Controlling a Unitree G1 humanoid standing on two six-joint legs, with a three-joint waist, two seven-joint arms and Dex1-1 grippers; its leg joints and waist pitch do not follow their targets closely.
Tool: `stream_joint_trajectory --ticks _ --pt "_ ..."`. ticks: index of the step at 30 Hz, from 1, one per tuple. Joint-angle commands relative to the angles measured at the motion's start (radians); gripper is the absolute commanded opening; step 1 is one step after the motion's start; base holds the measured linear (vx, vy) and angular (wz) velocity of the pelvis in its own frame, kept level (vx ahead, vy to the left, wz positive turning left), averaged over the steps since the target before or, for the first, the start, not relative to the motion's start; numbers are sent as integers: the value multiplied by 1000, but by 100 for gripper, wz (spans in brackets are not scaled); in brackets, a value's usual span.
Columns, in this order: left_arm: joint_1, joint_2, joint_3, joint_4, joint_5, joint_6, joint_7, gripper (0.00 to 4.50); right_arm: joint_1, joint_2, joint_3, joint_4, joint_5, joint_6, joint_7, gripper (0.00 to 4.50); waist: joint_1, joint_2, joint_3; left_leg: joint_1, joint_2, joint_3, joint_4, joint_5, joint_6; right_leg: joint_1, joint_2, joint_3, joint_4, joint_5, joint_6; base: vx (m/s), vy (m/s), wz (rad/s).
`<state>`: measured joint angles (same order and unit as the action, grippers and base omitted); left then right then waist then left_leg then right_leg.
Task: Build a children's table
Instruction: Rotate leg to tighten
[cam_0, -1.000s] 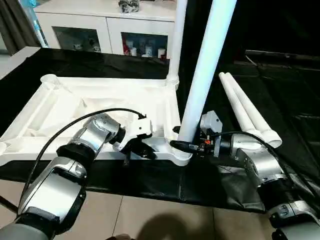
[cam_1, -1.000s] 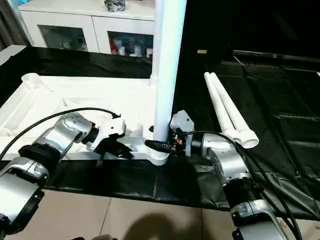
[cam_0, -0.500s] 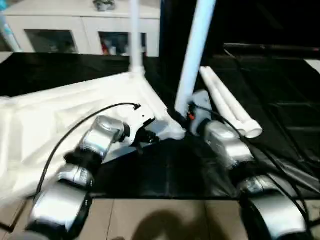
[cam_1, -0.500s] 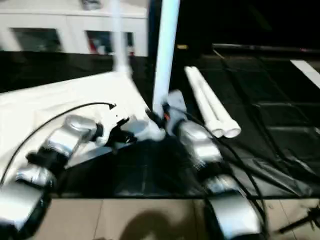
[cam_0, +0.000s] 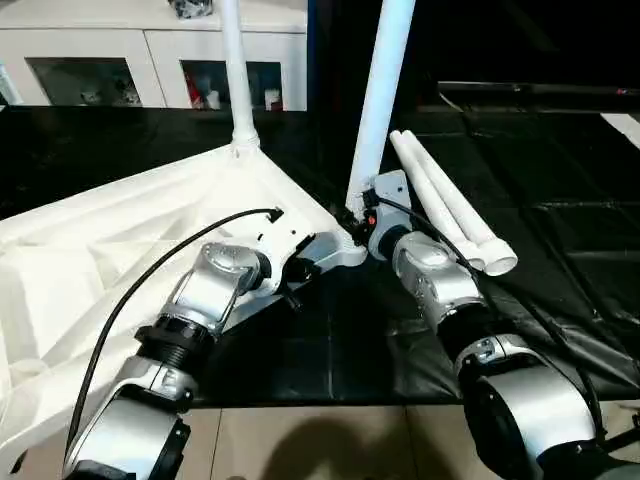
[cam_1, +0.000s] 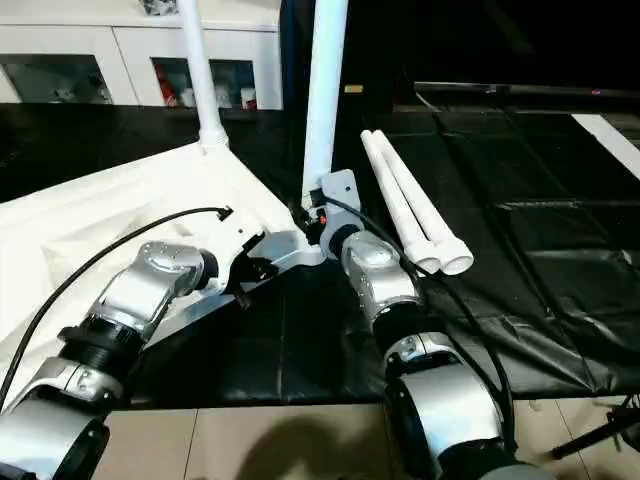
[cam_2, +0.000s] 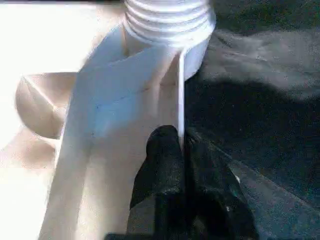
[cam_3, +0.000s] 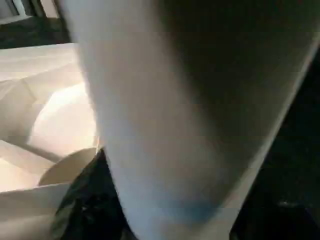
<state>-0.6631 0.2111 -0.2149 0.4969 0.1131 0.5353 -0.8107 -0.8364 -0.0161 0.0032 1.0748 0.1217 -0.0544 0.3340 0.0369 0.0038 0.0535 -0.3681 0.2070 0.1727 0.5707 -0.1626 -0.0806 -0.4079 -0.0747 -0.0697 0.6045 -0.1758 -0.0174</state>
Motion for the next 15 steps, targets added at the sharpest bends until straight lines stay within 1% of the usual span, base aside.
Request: stream_joint_trajectory --ticks 1,2,4,5,6,7,8,9,10,11,12,13,14,15 --pt "-28 -5 4 -66 -24 -17 -10 0 47 4 7 91 -25 44 -10 288 7 9 -65 6 17 -1 -62 -254 22 53 -58 42 -73 -193 -232 0 0 0" --pt "-29 -5 3 -65 -24 -18 -10 0 48 3 8 91 -26 41 -9 299 8 10 -67 7 17 -1 -61 -249 23 54 -58 42 -72 -178 -236 0 0 0" --pt "-34 1 0 -63 -27 -19 -8 0 50 -5 -8 96 -17 29 9 319 10 9 -69 6 17 0 -60 -237 28 56 -59 42 -69 -152 -244 0 0 0" --pt "-37 3 -2 -58 -28 -23 -9 0 52 -9 -9 96 -20 24 12 319 11 9 -69 5 17 0 -60 -227 32 57 -59 41 -67 -134 -249 0 0 0" --pt "-39 5 -2 -55 -27 -25 -10 0 53 -12 -8 97 -23 20 13 332 13 20 -69 6 17 -1 -60 -227 30 57 -59 41 -66 -128 -251 0 0 0" --pt "-39 5 -2 -55 -27 -25 -10 0 53 -12 -8 97 -23 20 13 345 11 14 -70 7 17 1 -58 -227 32 57 -57 41 -67 -117 -255 0 0 0" --pt "-41 8 -3 -51 -28 -30 -13 0 60 -16 -14 92 -18 16 21 352 13 15 -70 5 17 0 -59 -222 33 59 -59 41 -66 -108 -259 0 0 0" --pt "-44 13 -4 -42 -27 -39 -19 0 75 -24 -15 77 -15 11 35 352 13 15 -70 5 17 0 -58 -219 34 60 -58 41 -66 -104 -260 0 0 0" --pt "-47 19 -5 -31 -27 -49 -27 0 90 -33 -16 62 -12 7 50 365 15 17 -70 6 17 1 -58 -217 36 60 -58 41 -65 -99 -259 0 0 0" --pt "-51 27 -8 -17 -24 -62 -35 0 110 -39 -24 36 4 8 79 377 16 15 -71 6 15 2 -57 -218 45 62 -57 41 -67 -92 -258 0 0 0" --pt "-51 27 -8 -17 -24 -62 -35 0 110 -39 -24 36 4 8 79 388 18 14 -71 5 17 1 -57 -209 49 63 -58 41 -64 -79 -261 0 0 0" --pt "-51 27 -8 -17 -24 -62 -35 0 110 -39 -24 36 4 8 79 388 19 14 -72 6 18 1 -57 -204 49 63 -58 41 -63 -74 -265 0 0 0" --pt "-58 40 -16 10 -19 -87 -55 0 151 -53 -24 -12 19 12 147 402 21 25 -70 8 16 1 -56 -210 50 61 -58 41 -64 -84 -267 0 0 0" --pt "-58 40 -16 10 -19 -87 -55 0 151 -53 -24 -12 19 12 147 402 21 20 -68 6 15 2 -57 -219 54 61 -56 40 -70 -96 -260 0 0 0"
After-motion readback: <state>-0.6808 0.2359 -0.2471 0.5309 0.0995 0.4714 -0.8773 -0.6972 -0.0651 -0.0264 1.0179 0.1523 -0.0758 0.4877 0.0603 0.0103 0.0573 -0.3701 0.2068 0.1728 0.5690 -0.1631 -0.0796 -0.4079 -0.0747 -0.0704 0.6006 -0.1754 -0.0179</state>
